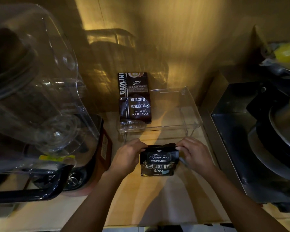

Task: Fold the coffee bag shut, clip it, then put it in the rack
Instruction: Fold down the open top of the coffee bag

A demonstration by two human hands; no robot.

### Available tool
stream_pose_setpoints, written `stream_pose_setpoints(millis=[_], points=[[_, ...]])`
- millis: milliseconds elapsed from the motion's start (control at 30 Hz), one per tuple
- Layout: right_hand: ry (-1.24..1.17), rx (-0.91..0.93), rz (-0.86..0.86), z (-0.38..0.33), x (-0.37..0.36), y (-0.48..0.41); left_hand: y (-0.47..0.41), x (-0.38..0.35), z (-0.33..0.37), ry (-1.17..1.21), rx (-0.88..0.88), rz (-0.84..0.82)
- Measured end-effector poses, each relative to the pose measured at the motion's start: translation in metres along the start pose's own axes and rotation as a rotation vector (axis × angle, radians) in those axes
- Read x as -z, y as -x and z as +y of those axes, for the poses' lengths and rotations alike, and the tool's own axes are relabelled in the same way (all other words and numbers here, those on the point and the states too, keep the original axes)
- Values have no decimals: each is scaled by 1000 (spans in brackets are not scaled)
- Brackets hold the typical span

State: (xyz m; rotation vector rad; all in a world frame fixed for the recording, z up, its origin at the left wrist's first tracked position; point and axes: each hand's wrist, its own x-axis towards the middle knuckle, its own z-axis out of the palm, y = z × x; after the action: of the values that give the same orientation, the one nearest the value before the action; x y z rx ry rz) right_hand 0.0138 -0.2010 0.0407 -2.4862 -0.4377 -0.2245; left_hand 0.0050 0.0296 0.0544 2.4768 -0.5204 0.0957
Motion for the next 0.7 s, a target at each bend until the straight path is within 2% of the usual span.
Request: stream_pose_setpoints(millis=[167,333,533,700], points=[[105,36,14,-5,0,-7,3,-2,-4,73,34,110],[166,215,-14,-29,-4,-13,3,-5,-8,115,32,184],[212,333,-79,-66,-32,-28,4,-5,-10,108,12,185],[269,317,-72,-74,-45,-30,9,-4,-11,120,32,186]])
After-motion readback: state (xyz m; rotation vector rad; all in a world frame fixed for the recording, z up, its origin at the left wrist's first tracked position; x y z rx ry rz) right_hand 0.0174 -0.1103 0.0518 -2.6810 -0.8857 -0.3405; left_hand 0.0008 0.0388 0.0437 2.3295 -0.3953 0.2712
